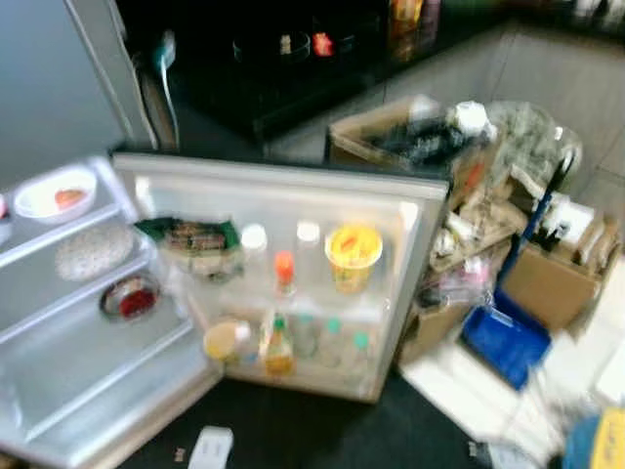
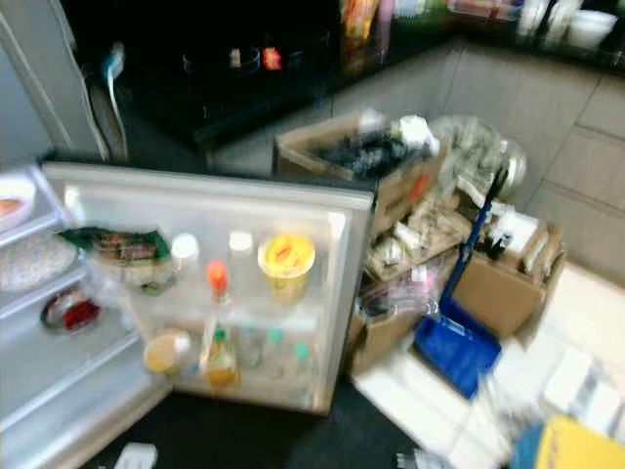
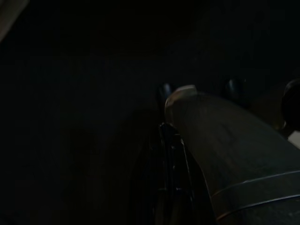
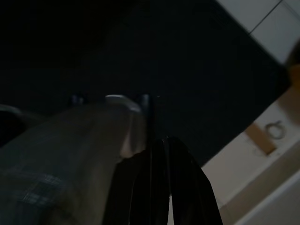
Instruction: Restocking fridge
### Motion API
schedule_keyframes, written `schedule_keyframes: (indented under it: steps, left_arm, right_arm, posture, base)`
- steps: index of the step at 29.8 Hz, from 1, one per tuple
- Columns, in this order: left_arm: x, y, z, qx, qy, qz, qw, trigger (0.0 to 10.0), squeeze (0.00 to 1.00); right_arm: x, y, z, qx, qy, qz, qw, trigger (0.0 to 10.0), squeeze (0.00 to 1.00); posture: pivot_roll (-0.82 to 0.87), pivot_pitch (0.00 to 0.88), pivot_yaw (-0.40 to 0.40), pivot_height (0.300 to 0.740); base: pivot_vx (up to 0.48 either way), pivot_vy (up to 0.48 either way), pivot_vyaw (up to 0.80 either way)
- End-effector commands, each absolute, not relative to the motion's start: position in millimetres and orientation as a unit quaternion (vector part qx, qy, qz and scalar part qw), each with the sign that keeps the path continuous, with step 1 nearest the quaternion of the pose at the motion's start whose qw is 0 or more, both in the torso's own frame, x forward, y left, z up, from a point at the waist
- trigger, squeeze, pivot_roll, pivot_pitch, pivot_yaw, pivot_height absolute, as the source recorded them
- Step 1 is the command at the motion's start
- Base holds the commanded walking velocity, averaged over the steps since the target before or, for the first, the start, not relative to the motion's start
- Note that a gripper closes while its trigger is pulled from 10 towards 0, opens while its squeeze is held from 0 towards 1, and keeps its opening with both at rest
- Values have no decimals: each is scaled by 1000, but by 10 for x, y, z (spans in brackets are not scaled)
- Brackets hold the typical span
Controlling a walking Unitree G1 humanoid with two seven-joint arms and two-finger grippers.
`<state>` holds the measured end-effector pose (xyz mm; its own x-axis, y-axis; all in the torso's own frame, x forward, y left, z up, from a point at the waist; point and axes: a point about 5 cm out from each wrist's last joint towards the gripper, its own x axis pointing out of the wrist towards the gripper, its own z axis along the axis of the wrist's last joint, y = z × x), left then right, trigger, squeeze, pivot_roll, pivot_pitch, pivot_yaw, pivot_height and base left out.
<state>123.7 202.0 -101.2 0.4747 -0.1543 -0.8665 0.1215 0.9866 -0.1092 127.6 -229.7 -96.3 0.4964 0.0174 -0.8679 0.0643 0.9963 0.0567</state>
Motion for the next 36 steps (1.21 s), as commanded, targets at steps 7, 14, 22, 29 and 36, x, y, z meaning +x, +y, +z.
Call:
schedule_keyframes:
  steps: [7, 14, 22, 29, 36]
  left_arm:
    - [1078, 2061, -1055, -11, 531, -83, 843, 10000, 0]
    - [1081, 2057, -1054, -11, 530, -87, 843, 10000, 0]
    - [1070, 2054, -1056, -8, 533, -97, 840, 10000, 0]
    - [1042, 2045, -1063, -9, 538, -106, 836, 10000, 0]
    - [1039, 2037, -1066, -15, 538, -101, 836, 10000, 0]
  right_arm:
    - [1288, -2308, -957, 39, 502, -12, 864, 10000, 0]
    - [1272, -2305, -960, 47, 503, -8, 863, 10000, 0]
    - [1283, -2306, -956, 49, 499, -10, 865, 10000, 0]
    - [1283, -2303, -962, 45, 503, -21, 863, 10000, 0]
    - [1244, -2331, -973, 37, 512, -30, 858, 10000, 0]
  posture:
    - [-54, 46, -3, 740]
    - [-55, 42, -6, 740]
    - [-54, 40, -5, 740]
    - [-52, 43, -3, 740]
    - [-55, 46, -1, 740]
  base:
    - [0, 0, 781]
    - [0, 0, 781]
    - [0, 0, 593]
    - [0, -343, 0]
    - [0, 0, 0]
